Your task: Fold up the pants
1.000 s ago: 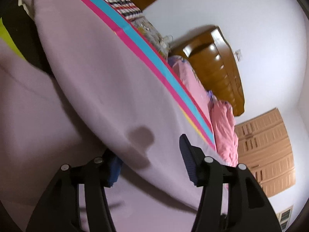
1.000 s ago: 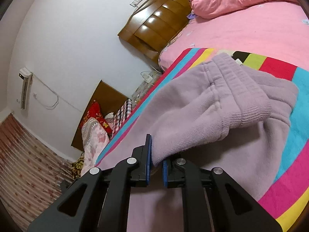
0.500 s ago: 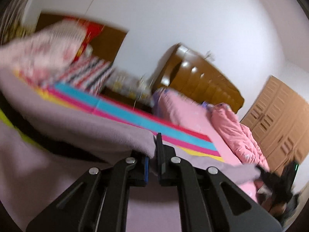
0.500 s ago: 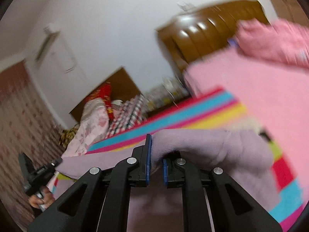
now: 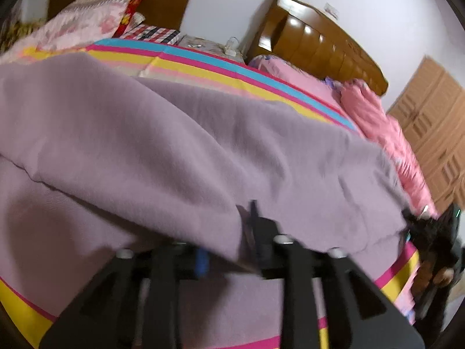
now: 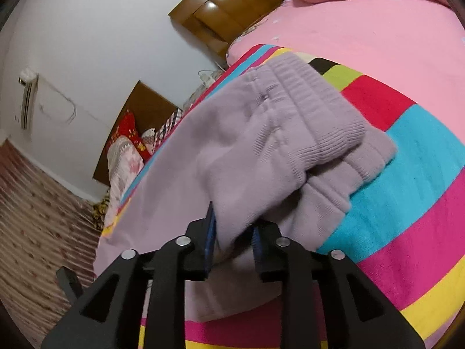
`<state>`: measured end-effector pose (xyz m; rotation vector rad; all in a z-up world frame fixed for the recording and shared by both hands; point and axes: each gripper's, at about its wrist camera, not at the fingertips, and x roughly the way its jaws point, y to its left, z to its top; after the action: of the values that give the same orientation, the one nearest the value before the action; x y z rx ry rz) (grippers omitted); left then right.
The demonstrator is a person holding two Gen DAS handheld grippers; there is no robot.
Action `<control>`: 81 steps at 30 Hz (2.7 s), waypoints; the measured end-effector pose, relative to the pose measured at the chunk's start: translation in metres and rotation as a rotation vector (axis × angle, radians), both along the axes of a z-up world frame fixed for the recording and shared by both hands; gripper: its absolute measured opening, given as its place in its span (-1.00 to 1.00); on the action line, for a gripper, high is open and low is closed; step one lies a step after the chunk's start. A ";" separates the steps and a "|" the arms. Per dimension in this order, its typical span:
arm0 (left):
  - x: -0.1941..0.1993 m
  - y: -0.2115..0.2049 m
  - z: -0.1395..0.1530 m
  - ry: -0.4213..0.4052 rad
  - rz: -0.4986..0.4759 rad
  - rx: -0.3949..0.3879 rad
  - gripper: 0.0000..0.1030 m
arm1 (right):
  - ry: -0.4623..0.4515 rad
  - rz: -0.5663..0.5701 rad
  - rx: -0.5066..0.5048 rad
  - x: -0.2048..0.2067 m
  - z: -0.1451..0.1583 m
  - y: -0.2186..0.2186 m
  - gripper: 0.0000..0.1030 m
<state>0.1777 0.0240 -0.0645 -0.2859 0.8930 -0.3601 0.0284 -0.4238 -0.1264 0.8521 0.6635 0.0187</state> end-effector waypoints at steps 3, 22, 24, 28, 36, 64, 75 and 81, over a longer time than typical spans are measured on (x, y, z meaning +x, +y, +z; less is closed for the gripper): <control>0.004 0.015 -0.001 0.031 0.054 -0.130 0.00 | -0.001 -0.023 0.034 0.000 -0.001 -0.006 -0.28; -0.021 0.056 0.099 -0.220 0.018 -0.179 -0.88 | -0.204 0.003 -0.202 -0.009 0.082 -0.003 -0.72; -0.025 0.050 0.055 -0.084 0.001 -0.096 -0.88 | -0.100 0.013 -0.191 -0.012 0.057 -0.010 -0.72; -0.031 0.039 -0.003 0.027 0.019 -0.043 -0.88 | 0.021 -0.030 -0.119 -0.029 0.012 -0.017 -0.72; -0.030 0.038 0.028 -0.038 0.004 -0.081 -0.86 | -0.003 -0.072 -0.147 -0.044 0.029 -0.022 -0.73; -0.048 0.042 0.005 -0.006 0.035 -0.072 0.03 | -0.014 0.050 0.162 -0.065 -0.005 0.005 -0.21; -0.050 0.024 -0.007 0.005 0.000 -0.115 -0.37 | -0.039 0.173 0.070 -0.034 0.005 0.071 -0.22; -0.062 0.023 0.004 -0.055 -0.005 -0.102 -0.84 | -0.050 0.128 -0.052 -0.039 0.020 0.079 -0.85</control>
<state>0.1159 0.0466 -0.0610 -0.3657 0.8225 -0.4168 -0.0109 -0.3452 -0.1064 0.7558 0.6677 0.1370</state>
